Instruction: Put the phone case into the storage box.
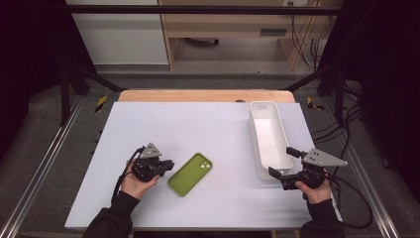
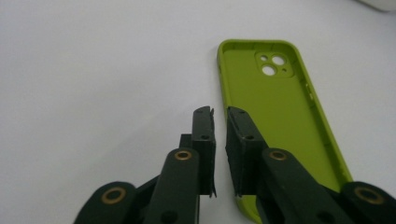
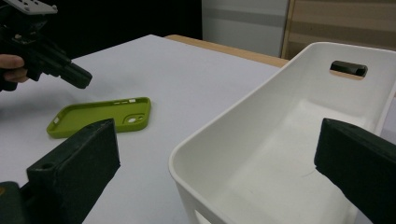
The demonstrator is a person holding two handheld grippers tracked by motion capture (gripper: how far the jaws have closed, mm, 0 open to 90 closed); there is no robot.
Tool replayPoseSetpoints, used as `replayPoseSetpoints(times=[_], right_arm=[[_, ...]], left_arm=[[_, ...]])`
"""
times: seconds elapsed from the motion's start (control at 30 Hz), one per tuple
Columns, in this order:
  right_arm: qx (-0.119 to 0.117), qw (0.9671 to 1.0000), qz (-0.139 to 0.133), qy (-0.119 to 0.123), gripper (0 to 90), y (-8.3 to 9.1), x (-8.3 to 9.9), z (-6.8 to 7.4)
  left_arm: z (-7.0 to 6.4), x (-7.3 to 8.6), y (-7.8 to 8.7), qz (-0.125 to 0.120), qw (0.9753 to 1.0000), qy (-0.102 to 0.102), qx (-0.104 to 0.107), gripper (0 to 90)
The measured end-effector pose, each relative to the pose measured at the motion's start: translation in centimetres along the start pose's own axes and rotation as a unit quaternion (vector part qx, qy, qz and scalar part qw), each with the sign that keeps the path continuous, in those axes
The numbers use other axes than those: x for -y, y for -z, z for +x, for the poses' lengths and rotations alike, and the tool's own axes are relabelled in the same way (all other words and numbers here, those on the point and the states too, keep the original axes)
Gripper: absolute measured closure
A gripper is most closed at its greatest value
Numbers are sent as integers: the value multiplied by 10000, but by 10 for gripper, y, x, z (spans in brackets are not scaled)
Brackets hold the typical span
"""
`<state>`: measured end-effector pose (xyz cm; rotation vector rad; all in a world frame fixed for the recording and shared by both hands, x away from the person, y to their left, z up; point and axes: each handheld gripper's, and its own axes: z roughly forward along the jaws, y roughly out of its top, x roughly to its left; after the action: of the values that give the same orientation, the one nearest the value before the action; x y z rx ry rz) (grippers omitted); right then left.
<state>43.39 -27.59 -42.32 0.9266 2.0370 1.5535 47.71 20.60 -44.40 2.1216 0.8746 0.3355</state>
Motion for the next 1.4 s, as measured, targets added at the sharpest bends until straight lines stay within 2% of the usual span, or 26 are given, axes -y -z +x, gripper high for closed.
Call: replayPoseSetpoints(times=[0.07,0.13,0.2,0.33,0.5,0.53,0.6,0.73,0.83,1.0,1.17,1.4], right_arm=[[1,10000,-2,-1,5,0,0,0],[-1,10000,-2,2,5,0,0,0],[1,10000,1,5,5,0,0,0],[0,10000,-1,7,5,0,0,0],[-12,10000,-5,-5,5,0,0,0],[-12,10000,-5,-5,5,0,0,0],[-12,10000,-13,8,5,0,0,0],[-5,10000,-4,9,5,0,0,0],[-2,10000,15,1,5,0,0,0],[-9,10000,11,6,5,-1,0,0],[3,10000,7,0,5,0,0,0],[9,10000,1,14,5,0,0,0]], left_arm=[[1,-2,4,-118,9999,4,-37,753],[2,-3,6,-152,9998,63,-86,676],[3,-4,8,-183,9997,100,-103,658],[6,-7,12,-327,9992,155,-164,547],[6,-11,18,-562,9980,17,-280,384],[6,-12,19,-574,9980,24,-248,384],[7,-14,21,-604,9979,17,-236,329],[6,-18,23,-579,9981,-22,-186,215],[3,-22,24,-554,9983,-118,-162,185],[-2,-32,26,-524,9986,-90,-6,94],[-4,-39,25,-476,9988,-117,-35,51],[-7,-46,13,-241,9995,-176,81,36]])
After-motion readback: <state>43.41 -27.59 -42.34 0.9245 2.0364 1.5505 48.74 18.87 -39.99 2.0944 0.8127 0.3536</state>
